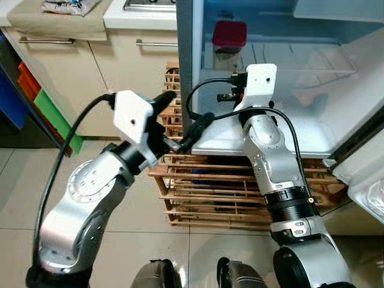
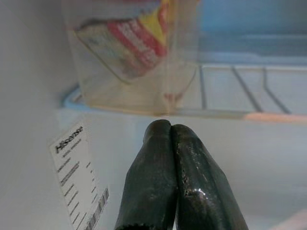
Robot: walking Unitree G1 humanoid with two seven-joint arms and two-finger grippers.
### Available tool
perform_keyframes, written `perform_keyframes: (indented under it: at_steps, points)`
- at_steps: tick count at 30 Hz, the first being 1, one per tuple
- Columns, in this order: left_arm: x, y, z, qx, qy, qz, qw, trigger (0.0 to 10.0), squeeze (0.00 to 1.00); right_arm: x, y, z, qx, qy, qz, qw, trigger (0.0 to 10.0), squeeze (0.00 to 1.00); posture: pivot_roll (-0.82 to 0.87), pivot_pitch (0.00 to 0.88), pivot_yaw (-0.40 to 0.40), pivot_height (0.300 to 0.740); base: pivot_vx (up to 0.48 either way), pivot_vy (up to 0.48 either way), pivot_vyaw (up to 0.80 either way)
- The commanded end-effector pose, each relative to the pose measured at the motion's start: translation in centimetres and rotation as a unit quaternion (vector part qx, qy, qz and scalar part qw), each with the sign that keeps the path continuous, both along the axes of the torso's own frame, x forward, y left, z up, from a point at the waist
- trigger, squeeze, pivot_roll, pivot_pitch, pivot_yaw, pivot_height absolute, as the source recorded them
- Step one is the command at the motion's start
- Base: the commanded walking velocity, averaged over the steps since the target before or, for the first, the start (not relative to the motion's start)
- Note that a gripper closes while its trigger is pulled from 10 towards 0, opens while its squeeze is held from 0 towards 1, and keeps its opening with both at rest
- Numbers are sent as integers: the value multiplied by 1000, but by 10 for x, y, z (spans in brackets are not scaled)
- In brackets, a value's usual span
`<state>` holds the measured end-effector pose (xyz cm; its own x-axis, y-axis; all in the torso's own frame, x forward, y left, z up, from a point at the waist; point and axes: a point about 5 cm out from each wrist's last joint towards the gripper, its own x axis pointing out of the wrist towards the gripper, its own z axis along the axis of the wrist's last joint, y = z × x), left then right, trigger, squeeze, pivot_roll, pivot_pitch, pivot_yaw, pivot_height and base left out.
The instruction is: Restocking fridge
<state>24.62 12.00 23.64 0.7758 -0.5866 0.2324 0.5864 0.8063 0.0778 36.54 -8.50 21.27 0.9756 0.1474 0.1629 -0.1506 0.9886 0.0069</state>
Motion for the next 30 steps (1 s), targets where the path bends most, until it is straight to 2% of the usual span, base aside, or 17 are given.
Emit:
perform_keyframes:
  at_steps: [1,8,13,19,23,24,26,30]
  points:
    - [-6,3,3,-12,1,10,1000,10000,0,3,1,11,0,-19,5,1000,10000,0,41,230,7,740,0,0,0]
    - [-16,-4,2,-15,3,6,1000,10000,0,4,1,26,-5,-47,12,999,10000,0,44,228,-16,740,0,0,0]
    - [-18,-7,0,-23,13,-2,1000,10000,0,1,-3,29,-10,-52,11,999,10000,0,40,223,-20,740,0,0,0]
    - [-16,-13,-4,-22,18,-14,999,10000,0,-14,-21,6,-42,-15,-3,999,10000,0,6,196,-24,740,0,0,0]
    - [-15,-14,-5,-25,19,-17,999,10000,0,-21,-29,-5,-44,6,-10,999,10000,0,-11,185,-22,740,0,0,0]
    - [-13,-16,-6,-24,20,-24,999,10000,0,-26,-35,-16,-46,28,-15,998,10000,0,-27,173,-20,740,0,0,0]
    - [-11,-18,-7,-27,20,-29,999,10000,0,-30,-40,-24,-47,43,-20,998,10000,0,-34,169,-18,740,0,0,0]
    - [-8,-19,-6,-30,18,-34,999,10000,0,-34,-41,-20,-42,39,-26,998,10000,0,-46,161,-9,740,0,0,0]
